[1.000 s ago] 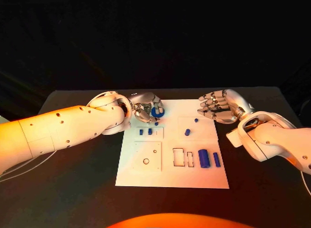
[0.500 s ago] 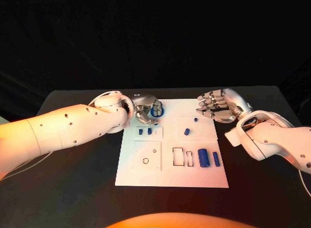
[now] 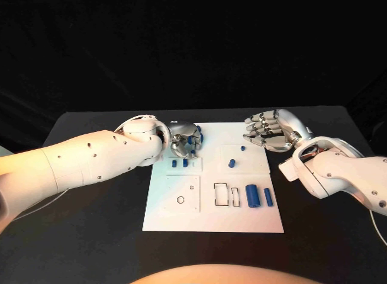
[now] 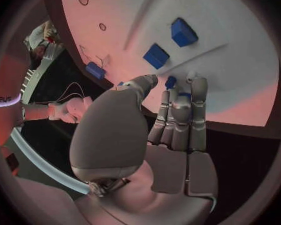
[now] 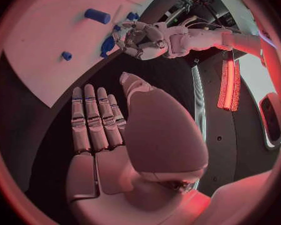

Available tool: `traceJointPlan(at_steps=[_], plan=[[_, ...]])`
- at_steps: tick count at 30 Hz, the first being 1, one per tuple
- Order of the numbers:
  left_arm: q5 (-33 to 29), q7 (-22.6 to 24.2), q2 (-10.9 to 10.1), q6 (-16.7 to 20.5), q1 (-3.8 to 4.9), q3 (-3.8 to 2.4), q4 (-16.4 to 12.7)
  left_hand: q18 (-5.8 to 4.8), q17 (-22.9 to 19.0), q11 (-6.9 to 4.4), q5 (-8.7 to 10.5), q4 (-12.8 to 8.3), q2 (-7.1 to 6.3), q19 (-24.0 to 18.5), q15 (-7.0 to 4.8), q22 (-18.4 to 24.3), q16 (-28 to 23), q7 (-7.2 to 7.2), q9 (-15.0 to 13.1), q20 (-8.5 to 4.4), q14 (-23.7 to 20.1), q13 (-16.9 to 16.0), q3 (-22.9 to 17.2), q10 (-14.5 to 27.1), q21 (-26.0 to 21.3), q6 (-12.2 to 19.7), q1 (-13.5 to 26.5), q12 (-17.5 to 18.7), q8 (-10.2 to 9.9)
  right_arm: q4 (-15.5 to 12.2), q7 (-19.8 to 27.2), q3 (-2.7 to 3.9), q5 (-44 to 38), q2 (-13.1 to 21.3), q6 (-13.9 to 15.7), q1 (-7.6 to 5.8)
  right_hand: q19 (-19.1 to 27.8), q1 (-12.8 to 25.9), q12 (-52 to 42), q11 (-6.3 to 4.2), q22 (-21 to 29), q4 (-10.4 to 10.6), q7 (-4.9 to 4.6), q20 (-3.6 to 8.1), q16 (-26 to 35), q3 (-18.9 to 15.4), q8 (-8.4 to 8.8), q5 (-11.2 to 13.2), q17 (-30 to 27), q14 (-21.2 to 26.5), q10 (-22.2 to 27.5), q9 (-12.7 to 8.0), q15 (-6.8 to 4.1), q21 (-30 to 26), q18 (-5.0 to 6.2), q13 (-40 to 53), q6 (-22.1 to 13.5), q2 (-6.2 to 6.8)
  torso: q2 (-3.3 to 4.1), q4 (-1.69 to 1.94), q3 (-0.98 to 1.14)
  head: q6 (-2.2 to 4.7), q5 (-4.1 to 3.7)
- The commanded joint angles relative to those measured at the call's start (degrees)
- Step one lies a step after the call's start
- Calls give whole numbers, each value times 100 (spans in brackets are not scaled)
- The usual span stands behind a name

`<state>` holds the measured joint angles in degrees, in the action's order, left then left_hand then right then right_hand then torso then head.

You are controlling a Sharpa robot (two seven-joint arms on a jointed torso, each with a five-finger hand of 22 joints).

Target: Assemble the parts on the task board

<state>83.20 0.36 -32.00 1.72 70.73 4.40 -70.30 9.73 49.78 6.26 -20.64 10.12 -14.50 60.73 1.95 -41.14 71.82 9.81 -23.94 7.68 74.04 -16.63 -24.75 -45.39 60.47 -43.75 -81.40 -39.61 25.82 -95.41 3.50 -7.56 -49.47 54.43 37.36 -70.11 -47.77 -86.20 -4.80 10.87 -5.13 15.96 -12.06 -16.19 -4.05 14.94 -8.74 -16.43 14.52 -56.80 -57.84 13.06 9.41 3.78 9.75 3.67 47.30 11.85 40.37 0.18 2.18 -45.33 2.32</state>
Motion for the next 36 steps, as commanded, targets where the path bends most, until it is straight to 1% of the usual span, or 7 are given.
traceJointPlan(at_steps=[1,6,8,10,21,28,36], plan=[[72,-72,26,-227,-4,-2,21,-29,66,-7,34,-5,-7,59,-2,-71,66,-9,17,-3,50,7,-49,-54,60,-64,-17,-58,-19,0,78,1,-19,-8,9,3,36,-54,31,27,5,-33,-197,-5,31,-17,35,-25,-5,38,3,-7,6,-17,76,-4,30,0,-5,-3,4,-10,-4],[72,-97,41,-281,-7,-1,49,-41,133,-26,33,-47,40,88,-18,-174,154,-26,50,-14,88,17,-115,-94,154,-133,-80,-85,-21,-2,77,1,-19,-7,8,3,36,-54,31,27,5,-33,-197,-5,31,-17,35,-25,-5,38,3,-7,6,-17,76,-4,30,0,-6,14,3,-15,-22],[71,-109,53,-310,-7,0,62,-51,174,-32,38,-84,76,106,-25,-240,200,-30,71,-20,106,29,-177,-114,212,-162,-132,-90,-29,-2,77,1,-19,-8,6,3,36,-54,31,27,5,-33,-197,-5,31,-17,35,-25,-5,38,3,-7,6,-17,76,-4,30,0,-8,13,3,-22,-18],[70,-116,62,-330,-8,0,73,-80,304,-40,64,-176,124,189,-37,-433,307,-33,103,-30,169,52,-305,-165,369,-225,-229,-98,-35,-2,77,1,-19,-10,4,3,36,-54,31,27,5,-33,-197,-5,31,-17,35,-25,-5,38,3,-7,6,-17,76,-4,30,0,-9,9,2,-20,-16],[60,-157,89,-369,-9,0,151,-81,265,-32,75,-273,130,145,-30,-507,358,-27,159,-28,148,114,-464,-149,472,-266,-234,-48,-68,-2,77,1,-19,-12,-2,3,32,-59,32,26,15,-33,-197,-5,29,-15,36,-35,-16,38,-3,-8,6,-16,77,-4,36,-4,-9,5,6,-14,-15],[47,-151,119,-460,-9,0,179,-94,338,-53,103,-408,202,155,-46,-662,449,-44,193,-26,188,160,-632,-236,619,-353,-274,-45,-64,-4,75,1,-19,-12,-9,3,32,-59,32,26,15,-33,-197,-5,29,-15,36,-35,-16,38,-3,-8,6,-16,77,-4,36,-4,-6,7,5,-22,-22],[41,-129,153,-490,-17,1,225,-111,368,-69,173,-535,234,163,-62,-812,513,-57,235,-31,216,217,-778,-337,762,-459,-250,-10,-82,-12,74,1,-19,-13,-14,3,31,-59,31,25,22,-31,-197,-5,28,-13,35,-41,-23,37,-12,-8,5,-15,77,-3,44,-8,-8,4,5,-29,-26]])
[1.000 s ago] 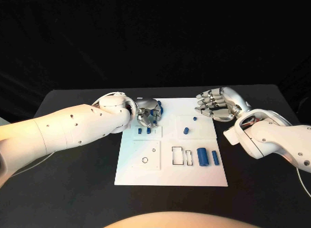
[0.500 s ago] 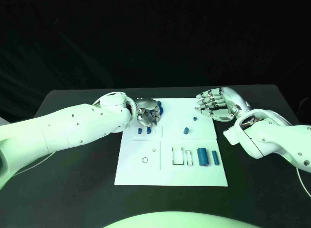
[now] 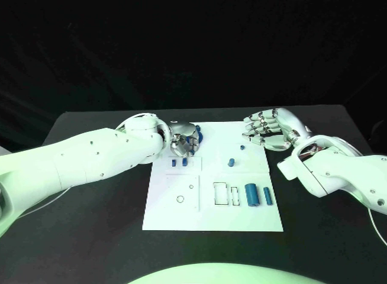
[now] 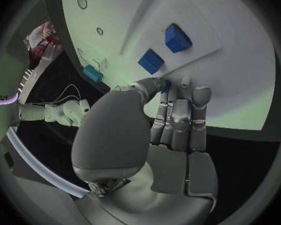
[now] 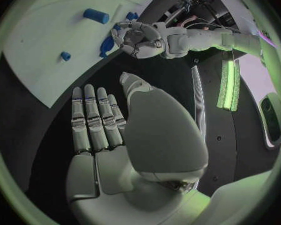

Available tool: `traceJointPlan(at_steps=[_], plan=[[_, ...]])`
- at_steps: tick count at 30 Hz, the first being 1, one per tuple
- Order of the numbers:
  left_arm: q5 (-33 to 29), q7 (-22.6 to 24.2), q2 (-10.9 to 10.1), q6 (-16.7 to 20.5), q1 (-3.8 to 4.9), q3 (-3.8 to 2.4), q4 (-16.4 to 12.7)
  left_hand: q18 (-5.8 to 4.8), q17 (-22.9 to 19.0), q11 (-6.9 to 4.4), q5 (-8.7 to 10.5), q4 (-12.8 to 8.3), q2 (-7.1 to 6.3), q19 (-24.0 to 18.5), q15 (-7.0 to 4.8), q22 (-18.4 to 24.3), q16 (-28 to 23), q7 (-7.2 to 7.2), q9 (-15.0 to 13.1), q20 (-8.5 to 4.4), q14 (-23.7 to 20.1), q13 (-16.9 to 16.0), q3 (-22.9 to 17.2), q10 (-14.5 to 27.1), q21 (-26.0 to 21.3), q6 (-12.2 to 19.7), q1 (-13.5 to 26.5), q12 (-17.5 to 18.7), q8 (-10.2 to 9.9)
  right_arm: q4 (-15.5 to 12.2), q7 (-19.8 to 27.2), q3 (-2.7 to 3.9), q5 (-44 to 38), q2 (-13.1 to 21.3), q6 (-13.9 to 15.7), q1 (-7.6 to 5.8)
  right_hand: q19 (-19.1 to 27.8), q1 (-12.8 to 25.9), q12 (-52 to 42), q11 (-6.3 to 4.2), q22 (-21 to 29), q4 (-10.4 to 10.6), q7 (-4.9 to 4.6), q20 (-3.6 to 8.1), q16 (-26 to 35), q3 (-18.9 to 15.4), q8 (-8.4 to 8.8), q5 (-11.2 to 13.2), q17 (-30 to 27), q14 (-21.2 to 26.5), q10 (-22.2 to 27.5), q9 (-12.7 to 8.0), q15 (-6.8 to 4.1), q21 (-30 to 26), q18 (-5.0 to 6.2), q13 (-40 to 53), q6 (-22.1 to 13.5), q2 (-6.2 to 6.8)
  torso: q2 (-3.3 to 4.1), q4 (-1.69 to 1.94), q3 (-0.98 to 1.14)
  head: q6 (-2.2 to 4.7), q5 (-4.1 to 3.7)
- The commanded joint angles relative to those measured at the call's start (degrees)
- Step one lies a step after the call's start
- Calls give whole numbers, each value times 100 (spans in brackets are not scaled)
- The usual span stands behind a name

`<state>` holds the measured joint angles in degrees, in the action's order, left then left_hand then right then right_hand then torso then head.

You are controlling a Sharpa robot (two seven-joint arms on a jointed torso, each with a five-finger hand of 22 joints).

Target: Assemble the parts on the task board

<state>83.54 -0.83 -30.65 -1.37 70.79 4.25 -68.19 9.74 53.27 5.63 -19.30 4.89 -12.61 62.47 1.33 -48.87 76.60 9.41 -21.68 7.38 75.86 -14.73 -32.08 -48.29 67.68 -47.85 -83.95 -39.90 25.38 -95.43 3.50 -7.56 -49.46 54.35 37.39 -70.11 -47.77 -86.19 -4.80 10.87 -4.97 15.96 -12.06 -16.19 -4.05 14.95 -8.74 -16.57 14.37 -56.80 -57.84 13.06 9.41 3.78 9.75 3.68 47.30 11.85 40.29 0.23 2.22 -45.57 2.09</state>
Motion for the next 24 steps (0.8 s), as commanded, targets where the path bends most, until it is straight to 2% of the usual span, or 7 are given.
traceJointPlan(at_steps=[1,7,14,20,24], plan=[[6,1,19,-161,-24,16,18,-116,34,-13,44,-36,56,1,-7,-75,51,-22,13,-3,46,34,-69,-80,71,-77,7,20,-38,-12,74,1,-20,-4,-17,3,31,-59,31,25,6,-31,-197,-5,28,-13,35,-26,-7,38,-12,-9,5,-15,77,-3,44,-8,0,0,1,-5,-4],[-61,96,12,8,-32,16,18,-155,159,-100,60,-175,151,128,-75,-342,158,-93,-3,-47,171,66,-158,-368,281,-368,67,19,13,-17,75,1,-20,-4,-17,3,31,-59,31,25,6,-31,-197,-5,28,-13,35,-26,-7,38,-12,-9,5,-15,77,-3,44,-8,-3,3,0,-3,-8],[-218,200,-64,197,-49,12,-53,-186,196,-175,66,-276,191,227,-140,-509,203,-158,-31,-108,256,108,-187,-608,407,-612,196,106,2,-17,73,1,-20,-2,-22,3,31,-59,31,25,6,-31,-197,-5,28,-13,35,-26,-7,38,-12,-9,5,-15,77,-3,44,-8,0,-3,-1,14,-3],[-468,217,-194,216,-57,-43,-161,-180,191,-175,69,-272,191,193,-142,-470,206,-163,-26,-115,269,149,-189,-645,387,-639,292,212,-54,-20,77,1,-20,7,-15,3,31,-59,31,25,6,-31,-197,-5,28,-13,35,-26,-7,38,-12,-9,5,-15,77,-3,44,-8,-3,5,0,19,-9],[-646,208,-307,197,-58,-112,-255,-180,177,-174,69,-275,191,192,-142,-470,202,-162,-25,-116,267,157,-191,-654,386,-644,303,231,-64,-26,78,1,-20,17,-9,3,31,-59,31,25,6,-31,-197,-5,28,-13,35,-26,-7,38,-12,-9,5,-15,77,-3,44,-8,-11,19,3,24,-1]])
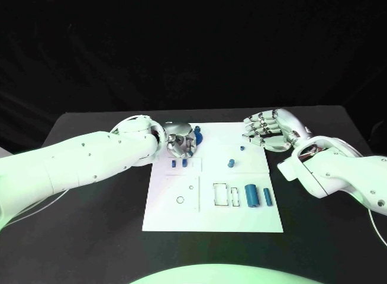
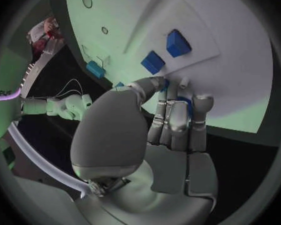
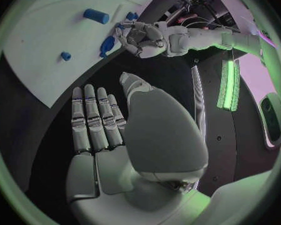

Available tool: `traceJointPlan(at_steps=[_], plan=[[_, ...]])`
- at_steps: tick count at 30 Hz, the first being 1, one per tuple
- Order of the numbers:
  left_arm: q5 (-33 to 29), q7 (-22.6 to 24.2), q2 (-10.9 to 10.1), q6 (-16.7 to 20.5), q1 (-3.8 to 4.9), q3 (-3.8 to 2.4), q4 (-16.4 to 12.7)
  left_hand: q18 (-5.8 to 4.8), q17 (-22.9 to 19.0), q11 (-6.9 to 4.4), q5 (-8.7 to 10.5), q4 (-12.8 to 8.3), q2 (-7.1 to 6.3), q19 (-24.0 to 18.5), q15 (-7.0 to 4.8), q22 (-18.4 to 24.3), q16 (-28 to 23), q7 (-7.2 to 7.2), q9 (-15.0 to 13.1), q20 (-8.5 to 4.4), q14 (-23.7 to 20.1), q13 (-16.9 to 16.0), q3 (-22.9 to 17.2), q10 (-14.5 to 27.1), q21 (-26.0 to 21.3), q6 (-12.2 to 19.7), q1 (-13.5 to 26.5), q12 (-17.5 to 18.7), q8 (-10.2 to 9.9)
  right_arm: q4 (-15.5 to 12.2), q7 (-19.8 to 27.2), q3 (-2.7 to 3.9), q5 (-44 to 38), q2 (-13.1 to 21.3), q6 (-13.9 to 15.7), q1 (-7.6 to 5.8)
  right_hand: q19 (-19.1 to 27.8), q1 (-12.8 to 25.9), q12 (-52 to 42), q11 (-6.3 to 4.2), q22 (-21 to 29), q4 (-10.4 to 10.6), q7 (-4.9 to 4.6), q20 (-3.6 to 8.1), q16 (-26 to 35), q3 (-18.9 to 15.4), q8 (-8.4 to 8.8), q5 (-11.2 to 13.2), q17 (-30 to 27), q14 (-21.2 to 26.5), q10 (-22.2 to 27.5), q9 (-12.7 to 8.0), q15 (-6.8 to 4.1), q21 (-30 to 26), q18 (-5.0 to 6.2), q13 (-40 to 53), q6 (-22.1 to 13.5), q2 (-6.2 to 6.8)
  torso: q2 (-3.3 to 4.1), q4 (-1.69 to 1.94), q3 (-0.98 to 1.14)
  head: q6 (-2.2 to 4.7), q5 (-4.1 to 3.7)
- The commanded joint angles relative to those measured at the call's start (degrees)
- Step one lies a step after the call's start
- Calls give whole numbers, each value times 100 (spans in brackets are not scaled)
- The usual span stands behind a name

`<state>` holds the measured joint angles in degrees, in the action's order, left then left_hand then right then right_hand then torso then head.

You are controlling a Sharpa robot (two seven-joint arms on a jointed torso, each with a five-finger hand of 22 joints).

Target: Assemble the parts on the task board

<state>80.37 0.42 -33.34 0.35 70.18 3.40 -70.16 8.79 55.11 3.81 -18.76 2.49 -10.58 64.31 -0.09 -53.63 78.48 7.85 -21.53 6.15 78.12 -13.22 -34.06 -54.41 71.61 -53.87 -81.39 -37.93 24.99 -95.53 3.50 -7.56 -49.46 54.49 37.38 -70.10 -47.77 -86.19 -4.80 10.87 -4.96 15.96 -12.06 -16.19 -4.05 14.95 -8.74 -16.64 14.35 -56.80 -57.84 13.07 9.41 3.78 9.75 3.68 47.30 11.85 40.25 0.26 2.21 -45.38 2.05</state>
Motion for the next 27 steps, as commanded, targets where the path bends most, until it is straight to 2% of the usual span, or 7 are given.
traceJointPlan(at_steps=[1,6,10,19,27], plan=[[-373,79,-73,16,3,-51,-91,-85,-9,9,13,-42,-13,4,0,10,14,-5,-39,6,42,13,4,-48,-9,-44,51,50,-34,-18,78,1,-20,6,-8,2,31,-59,31,25,5,-31,-197,-6,28,-13,35,-20,-6,37,-12,-10,5,-15,77,-3,44,-8,-7,16,2,9,6],[-558,44,-262,-46,5,-162,-270,-87,-4,9,8,-54,-12,8,0,4,17,-5,-38,6,47,20,-3,-60,-5,-48,52,70,-47,-25,76,1,-20,21,-8,2,31,-59,31,25,5,-31,-197,-6,28,-13,35,-20,-6,37,-12,-10,5,-15,77,-3,44,-8,-6,6,3,22,30],[-627,-6,-404,-98,8,-204,-384,-86,-26,9,7,-65,-17,6,0,7,11,-5,-37,6,43,27,-6,-75,-6,-56,57,87,-57,-30,73,1,-20,37,-8,2,31,-59,31,25,5,-31,-197,-6,28,-13,35,-20,-6,37,-12,-10,5,-15,77,-3,44,-8,-8,5,6,29,29],[-569,-75,-558,-135,8,-223,-394,-85,-47,9,7,-73,-24,0,0,13,5,-4,-36,6,38,33,-5,-86,-9,-62,65,104,-67,-37,69,1,-20,58,-11,2,29,-59,32,23,25,-27,-197,-6,26,-12,35,-27,-26,36,-26,-12,5,-15,77,-2,59,-12,-1,2,-2,41,39],[-416,-100,-593,-146,7,-224,-276,-84,-69,10,7,-83,-32,-5,1,18,-2,-4,-35,6,31,40,-5,-98,-12,-67,72,122,-79,-32,68,1,-20,56,-14,2,29,-59,32,23,25,-27,-197,-6,26,-12,35,-27,-26,36,-26,-12,5,-15,77,-2,59,-12,3,-4,-5,43,44]])
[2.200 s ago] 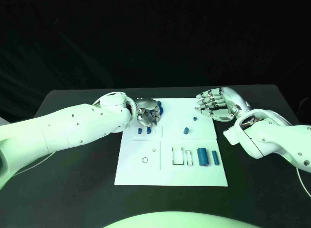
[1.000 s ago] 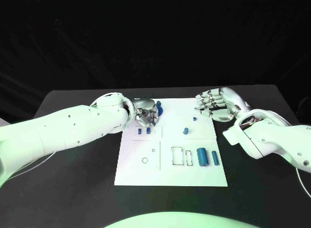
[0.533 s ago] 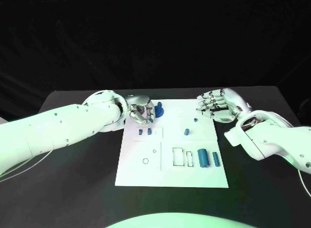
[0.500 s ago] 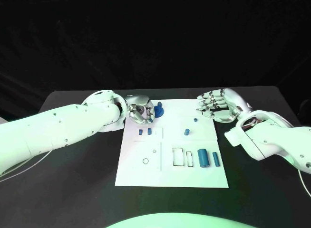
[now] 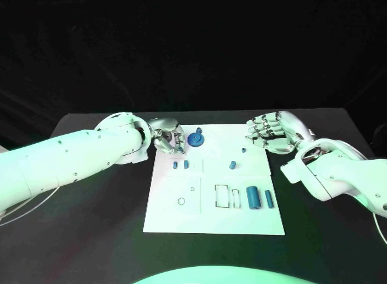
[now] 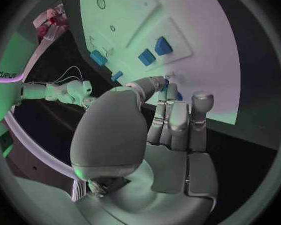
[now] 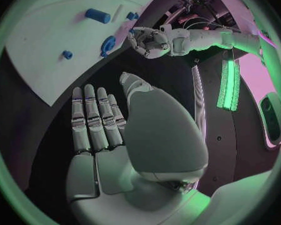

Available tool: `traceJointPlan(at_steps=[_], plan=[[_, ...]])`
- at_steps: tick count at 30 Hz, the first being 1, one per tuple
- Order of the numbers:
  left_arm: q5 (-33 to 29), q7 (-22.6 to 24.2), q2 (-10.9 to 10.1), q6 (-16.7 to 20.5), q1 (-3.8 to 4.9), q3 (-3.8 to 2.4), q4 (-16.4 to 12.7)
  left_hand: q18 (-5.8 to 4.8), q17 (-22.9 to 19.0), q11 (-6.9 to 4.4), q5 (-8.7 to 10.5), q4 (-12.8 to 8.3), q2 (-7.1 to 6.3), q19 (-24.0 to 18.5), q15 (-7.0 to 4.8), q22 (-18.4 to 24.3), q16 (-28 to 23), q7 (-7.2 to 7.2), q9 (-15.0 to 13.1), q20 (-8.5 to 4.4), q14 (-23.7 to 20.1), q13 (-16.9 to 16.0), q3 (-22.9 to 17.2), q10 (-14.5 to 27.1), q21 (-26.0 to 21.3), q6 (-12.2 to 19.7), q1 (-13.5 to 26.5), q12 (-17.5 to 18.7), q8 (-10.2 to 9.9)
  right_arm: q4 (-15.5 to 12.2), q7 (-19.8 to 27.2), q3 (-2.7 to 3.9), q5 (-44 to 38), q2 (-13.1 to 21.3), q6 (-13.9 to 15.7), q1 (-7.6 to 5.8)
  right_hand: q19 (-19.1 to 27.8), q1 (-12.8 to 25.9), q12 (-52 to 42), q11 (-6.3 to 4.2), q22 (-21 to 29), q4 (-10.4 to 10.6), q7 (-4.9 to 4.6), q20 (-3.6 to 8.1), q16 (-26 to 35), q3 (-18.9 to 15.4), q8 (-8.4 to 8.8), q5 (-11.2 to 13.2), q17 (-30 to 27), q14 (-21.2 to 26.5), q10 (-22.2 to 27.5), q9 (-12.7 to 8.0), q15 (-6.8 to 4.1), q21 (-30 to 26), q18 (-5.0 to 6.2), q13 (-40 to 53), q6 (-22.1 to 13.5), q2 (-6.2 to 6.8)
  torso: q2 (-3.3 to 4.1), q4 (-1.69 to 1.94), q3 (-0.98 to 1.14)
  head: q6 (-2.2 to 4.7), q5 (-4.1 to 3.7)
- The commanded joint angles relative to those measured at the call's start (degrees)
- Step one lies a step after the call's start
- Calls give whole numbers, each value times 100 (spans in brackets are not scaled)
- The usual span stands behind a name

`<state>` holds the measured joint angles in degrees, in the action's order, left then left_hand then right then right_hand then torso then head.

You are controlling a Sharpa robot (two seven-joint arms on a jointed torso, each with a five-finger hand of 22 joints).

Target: Assemble the parts on the task board

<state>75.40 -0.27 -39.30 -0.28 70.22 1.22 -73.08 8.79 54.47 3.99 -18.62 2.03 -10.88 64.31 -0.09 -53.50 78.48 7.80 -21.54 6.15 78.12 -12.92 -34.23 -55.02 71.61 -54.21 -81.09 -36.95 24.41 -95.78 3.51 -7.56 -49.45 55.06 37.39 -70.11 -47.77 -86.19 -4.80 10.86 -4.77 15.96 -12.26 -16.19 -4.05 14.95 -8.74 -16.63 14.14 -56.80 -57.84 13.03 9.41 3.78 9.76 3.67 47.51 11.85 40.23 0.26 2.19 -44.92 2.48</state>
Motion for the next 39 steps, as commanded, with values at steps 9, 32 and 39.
traceJointPlan(at_steps=[9,32,39], plan=[[219,-55,55,-76,3,-5,121,-83,-15,-8,-9,-44,-5,-9,0,9,-5,1,-34,6,28,13,9,-44,-14,-36,43,33,-28,-2,70,1,-21,-11,-16,2,29,-59,32,23,5,-27,-177,-6,26,-12,35,-27,-5,36,-26,-7,5,-15,76,-2,38,-12,8,1,-1,-4,7],[58,-13,194,-202,-1,7,225,-86,-37,-3,-5,-49,-12,-6,4,1,-12,7,-32,7,21,24,11,-59,-11,-44,65,65,-48,10,72,1,-21,-28,-26,4,28,-65,34,22,24,-28,-175,-6,24,-8,37,-32,-24,34,-36,-10,5,-16,76,-2,49,-12,5,2,1,-34,-16],[38,-17,210,-243,-1,9,233,-86,-37,-3,-5,-49,-12,-6,4,1,-12,7,-32,7,21,24,11,-59,-11,-44,65,65,-48,12,74,1,-21,-35,-28,6,28,-65,34,22,24,-28,-175,-6,24,-8,37,-32,-24,34,-36,-10,5,-16,76,-2,49,-12,6,-5,3,-34,-17]])
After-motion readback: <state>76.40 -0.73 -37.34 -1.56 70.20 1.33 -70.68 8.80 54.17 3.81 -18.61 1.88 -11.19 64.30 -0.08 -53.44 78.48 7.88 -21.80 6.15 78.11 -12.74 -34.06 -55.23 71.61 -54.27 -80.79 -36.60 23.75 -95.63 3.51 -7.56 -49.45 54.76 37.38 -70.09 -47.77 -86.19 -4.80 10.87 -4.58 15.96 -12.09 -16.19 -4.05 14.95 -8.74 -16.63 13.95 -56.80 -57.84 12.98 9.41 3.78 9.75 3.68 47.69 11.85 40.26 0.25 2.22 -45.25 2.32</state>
